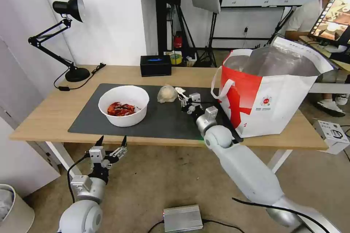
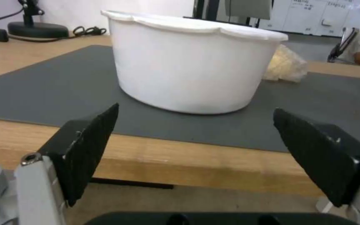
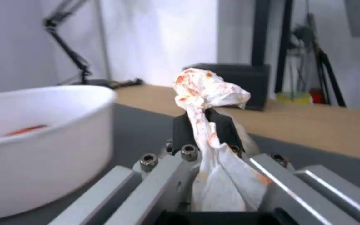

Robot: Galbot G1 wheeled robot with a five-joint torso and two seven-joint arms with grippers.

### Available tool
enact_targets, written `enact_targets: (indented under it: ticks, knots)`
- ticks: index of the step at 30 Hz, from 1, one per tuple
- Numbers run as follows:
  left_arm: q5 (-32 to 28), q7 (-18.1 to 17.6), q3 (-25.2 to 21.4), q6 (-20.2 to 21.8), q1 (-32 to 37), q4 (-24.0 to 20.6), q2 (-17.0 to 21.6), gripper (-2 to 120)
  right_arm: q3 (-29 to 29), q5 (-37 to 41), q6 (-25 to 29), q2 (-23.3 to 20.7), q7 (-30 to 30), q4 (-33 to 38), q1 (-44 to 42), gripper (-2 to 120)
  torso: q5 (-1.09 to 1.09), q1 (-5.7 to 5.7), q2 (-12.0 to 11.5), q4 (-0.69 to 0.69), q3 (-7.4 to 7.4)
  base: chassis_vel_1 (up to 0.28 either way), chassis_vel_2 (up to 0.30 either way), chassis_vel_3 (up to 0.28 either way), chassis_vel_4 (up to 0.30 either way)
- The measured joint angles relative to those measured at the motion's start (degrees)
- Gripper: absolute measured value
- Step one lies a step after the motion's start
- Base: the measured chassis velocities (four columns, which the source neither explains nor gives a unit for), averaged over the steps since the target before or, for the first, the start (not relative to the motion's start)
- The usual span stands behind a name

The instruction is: Pick up the trash from the table and place it into the takeout bag.

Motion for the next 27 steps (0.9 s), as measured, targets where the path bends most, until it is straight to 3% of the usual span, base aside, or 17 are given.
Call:
enact_targets:
  ticks: [10,16,27]
  knots:
    - [-1.0,-0.04,-0.18,-0.12,0.22,-0.01,-0.21,100,6.19,-6.55,5.07,-5.42,-6.61,14.01,-11.19,0,0.0,-0.01,0.01,-0.01,-0.01,0.0,0.0,0.0,0.0]
    - [-1.15,-0.08,-0.37,-0.09,0.15,0.42,-0.21,100,15.5,-11.06,10.56,-6.91,-13.81,20.5,-20.4,0,0.0,-0.01,0.01,-0.01,0.0,0.0,0.0,0.0,0.0]
    - [-0.9,-0.13,0.01,-0.01,-0.18,0.34,-0.57,100,29.87,-7.34,13.29,-7.41,-19.08,26.89,-27.71,0,0.0,-0.01,0.01,0.0,0.0,0.0,0.0,0.0,0.0]
